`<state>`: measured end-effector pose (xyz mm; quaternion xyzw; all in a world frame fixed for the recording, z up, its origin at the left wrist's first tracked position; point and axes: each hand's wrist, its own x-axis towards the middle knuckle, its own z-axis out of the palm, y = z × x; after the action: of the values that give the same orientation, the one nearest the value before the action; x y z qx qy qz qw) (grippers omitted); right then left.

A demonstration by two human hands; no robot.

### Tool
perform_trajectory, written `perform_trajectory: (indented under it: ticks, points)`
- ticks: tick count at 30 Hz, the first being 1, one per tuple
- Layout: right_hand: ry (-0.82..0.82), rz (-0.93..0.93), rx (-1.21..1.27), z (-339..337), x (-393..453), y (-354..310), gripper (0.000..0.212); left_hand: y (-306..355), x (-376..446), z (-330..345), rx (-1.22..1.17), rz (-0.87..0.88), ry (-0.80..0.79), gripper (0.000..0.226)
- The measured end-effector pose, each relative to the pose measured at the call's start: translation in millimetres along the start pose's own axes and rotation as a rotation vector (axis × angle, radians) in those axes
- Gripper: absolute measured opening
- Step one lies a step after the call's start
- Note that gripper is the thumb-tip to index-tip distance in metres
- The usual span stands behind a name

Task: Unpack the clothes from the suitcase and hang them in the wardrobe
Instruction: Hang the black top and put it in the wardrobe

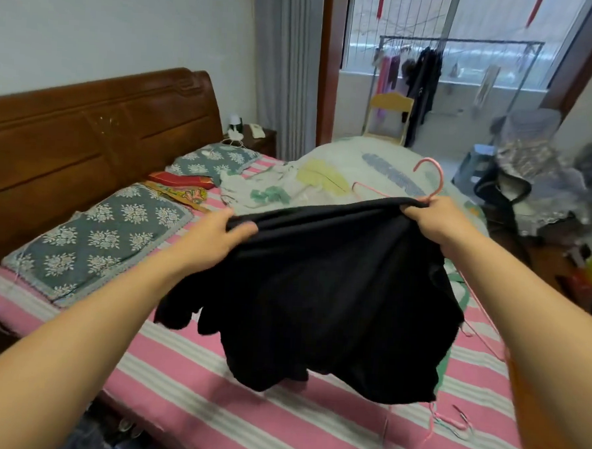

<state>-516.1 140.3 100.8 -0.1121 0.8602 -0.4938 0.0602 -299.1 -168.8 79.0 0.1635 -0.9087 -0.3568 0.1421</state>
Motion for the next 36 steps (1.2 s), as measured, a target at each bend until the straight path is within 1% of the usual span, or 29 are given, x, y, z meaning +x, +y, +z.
perform_trajectory:
  ticks: [1, 2, 3, 4, 5, 7, 9, 11, 12, 13, 14, 15, 16, 18, 19, 20, 22, 24, 25, 26, 27, 28, 29, 30, 31, 32, 33, 34, 36]
  points:
    - [0.014, 0.028, 0.009, 1.3, 2.4, 5.6, 0.019, -6.3, -7.8, 11.3, 0.044, 0.028, -0.076, 0.022]
    - [0.021, 0.066, 0.021, 2.4, 5.1, 13.3, 0.020, -24.3, -11.8, 23.1, 0.114, 0.003, -0.191, 0.028]
    - [0.025, 0.100, 0.025, 3.0, 6.8, 21.8, 0.021, -42.6, -17.1, 34.0, 0.222, -0.049, -0.304, 0.028]
    - [0.018, 0.129, 0.011, 4.9, 7.0, 32.4, 0.022, -65.6, -22.1, 41.9, 0.328, -0.111, -0.368, 0.022]
    - [0.007, 0.149, -0.028, 7.9, 7.0, 45.3, 0.023, -85.3, -28.6, 47.1, 0.398, -0.193, -0.383, 0.018]
    - [-0.012, 0.177, -0.139, 13.7, 4.0, 74.8, 0.023, -117.5, -38.2, 55.0, 0.416, -0.404, -0.320, 0.013]
    - [-0.023, 0.212, -0.250, 17.9, 1.2, 106.9, 0.026, -120.9, -41.3, 58.6, 0.369, -0.501, -0.221, 0.014]
    - [-0.107, 0.269, -0.327, 19.6, -4.9, 127.4, 0.023, -97.8, -37.2, 58.6, 0.236, -0.525, -0.122, 0.010]
    - [-0.174, 0.279, -0.341, 19.9, -9.9, 128.9, 0.022, -82.7, -31.5, 57.7, 0.168, -0.524, -0.106, 0.010]
    - [-0.236, 0.266, -0.322, 22.1, -15.9, 124.2, 0.022, -65.6, -23.4, 55.5, 0.102, -0.500, -0.117, 0.008]
    - [-0.296, 0.230, -0.275, 27.0, -23.1, 114.3, 0.025, -42.6, -15.8, 52.8, 0.049, -0.453, -0.167, 0.003]
    - [-0.356, 0.168, -0.206, 34.2, -31.3, 100.5, 0.029, -17.8, -9.7, 52.3, 0.014, -0.378, -0.245, 0.007]
    - [-0.419, 0.089, -0.140, 42.8, -43.0, 81.5, 0.033, 4.9, -5.1, 54.7, 0.005, -0.285, -0.327, 0.017]
    - [-0.530, -0.060, -0.026, 63.4, -67.5, 45.4, 0.040, 43.6, 1.8, 65.3, 0.080, -0.074, -0.460, 0.039]
    - [-0.576, -0.121, 0.032, 74.2, -79.3, 31.3, 0.039, 57.1, 4.1, 72.2, 0.125, 0.021, -0.488, 0.048]
    - [-0.594, -0.159, 0.070, 85.0, -88.1, 23.4, 0.033, 69.3, 2.9, 77.9, 0.125, 0.104, -0.493, 0.053]
    - [-0.515, -0.176, 0.152, 98.9, -98.8, 19.2, 0.023, 76.4, -5.1, 83.9, -0.091, 0.180, -0.429, 0.058]
    - [-0.390, -0.124, 0.226, 106.0, -102.4, 26.3, 0.024, 64.0, -27.4, 83.8, -0.429, 0.122, -0.224, 0.063]
    - [-0.348, -0.072, 0.256, 107.4, -102.7, 30.4, 0.024, 47.1, -41.9, 88.5, -0.557, 0.046, -0.134, 0.070]
    - [-0.332, -0.019, 0.273, 109.0, -101.7, 34.0, 0.024, 25.6, -59.9, 97.8, -0.614, -0.042, -0.101, 0.082]
    - [-0.340, 0.034, 0.293, 110.8, -101.9, 36.5, 0.019, 2.8, -81.1, 113.5, -0.577, -0.130, -0.134, 0.093]
    - [-0.367, 0.075, 0.307, 113.0, -101.5, 38.6, 0.011, -13.4, -101.4, 131.0, -0.493, -0.193, -0.213, 0.100]
    - [-0.397, 0.108, 0.315, 115.2, -101.7, 38.9, 0.006, -29.5, -118.4, 152.5, -0.451, -0.242, -0.280, 0.101]
    - [-0.432, 0.131, 0.308, 117.7, -102.3, 39.3, 0.006, -42.6, -131.2, 172.2, -0.474, -0.292, -0.292, 0.092]
    - [-0.459, 0.145, 0.290, 119.0, -104.1, 37.9, 0.004, -53.4, -137.6, 187.1, -0.557, -0.366, -0.258, 0.070]
    - [-0.477, 0.153, 0.267, 119.2, -105.8, 36.6, 0.004, -60.5, -141.4, 197.1, -0.625, -0.447, -0.228, 0.042]
    - [-0.487, 0.161, 0.244, 117.1, -107.3, 35.2, 0.007, -70.3, -141.8, 204.3, -0.622, -0.501, -0.193, 0.018]
    - [-0.480, 0.173, 0.232, 113.2, -106.0, 36.4, 0.011, -77.6, -142.0, 204.4, -0.584, -0.515, -0.155, 0.013]
    - [-0.436, 0.206, 0.227, 99.9, -100.3, 43.6, 0.018, -94.0, -139.8, 195.1, -0.518, -0.540, -0.056, 0.027]
